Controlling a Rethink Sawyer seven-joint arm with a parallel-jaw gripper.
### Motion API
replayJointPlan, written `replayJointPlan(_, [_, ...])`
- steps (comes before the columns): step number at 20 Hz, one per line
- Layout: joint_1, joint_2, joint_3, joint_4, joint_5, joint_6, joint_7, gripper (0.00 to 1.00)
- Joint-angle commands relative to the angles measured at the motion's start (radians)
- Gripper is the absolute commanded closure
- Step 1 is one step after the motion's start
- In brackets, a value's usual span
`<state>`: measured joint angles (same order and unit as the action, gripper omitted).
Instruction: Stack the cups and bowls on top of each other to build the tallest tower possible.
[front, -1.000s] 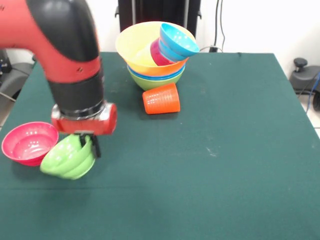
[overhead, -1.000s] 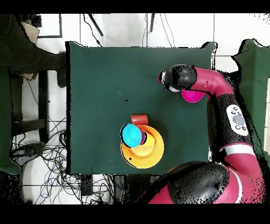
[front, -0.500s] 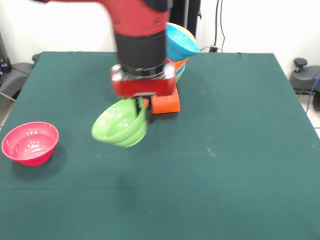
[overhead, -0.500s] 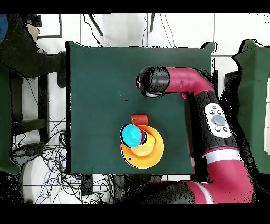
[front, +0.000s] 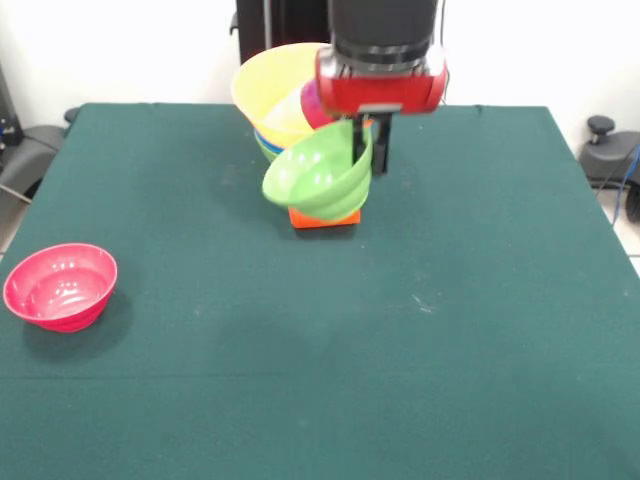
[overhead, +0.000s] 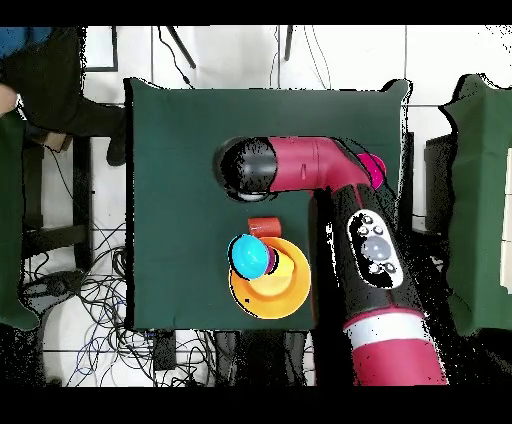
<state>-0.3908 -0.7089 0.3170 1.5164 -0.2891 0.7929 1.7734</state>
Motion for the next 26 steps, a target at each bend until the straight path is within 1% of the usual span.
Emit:
replayJointPlan(1, [0.034,-0.145,-0.088,0.185,0.065,0.100,0.195,1.00])
replayJointPlan(6, [0.026,-0.164,-0.096,0.247,0.102,0.066,0.183,1.00])
replayJointPlan(10, [0.034,-0.211,-0.114,0.313,0.139,0.060,0.194,1.00])
replayJointPlan(14, [0.055,-0.253,-0.130,0.376,0.176,0.052,0.216,1.00])
replayJointPlan(18, [0.096,-0.303,-0.156,0.434,0.211,0.040,0.252,1.00])
replayJointPlan(21, [0.117,-0.328,-0.173,0.451,0.236,0.059,0.252,1.00])
replayJointPlan(24, [0.126,-0.322,-0.185,0.447,0.244,0.058,0.244,1.00])
replayJointPlan(26, [0.127,-0.302,-0.189,0.442,0.251,0.042,0.238,1.00])
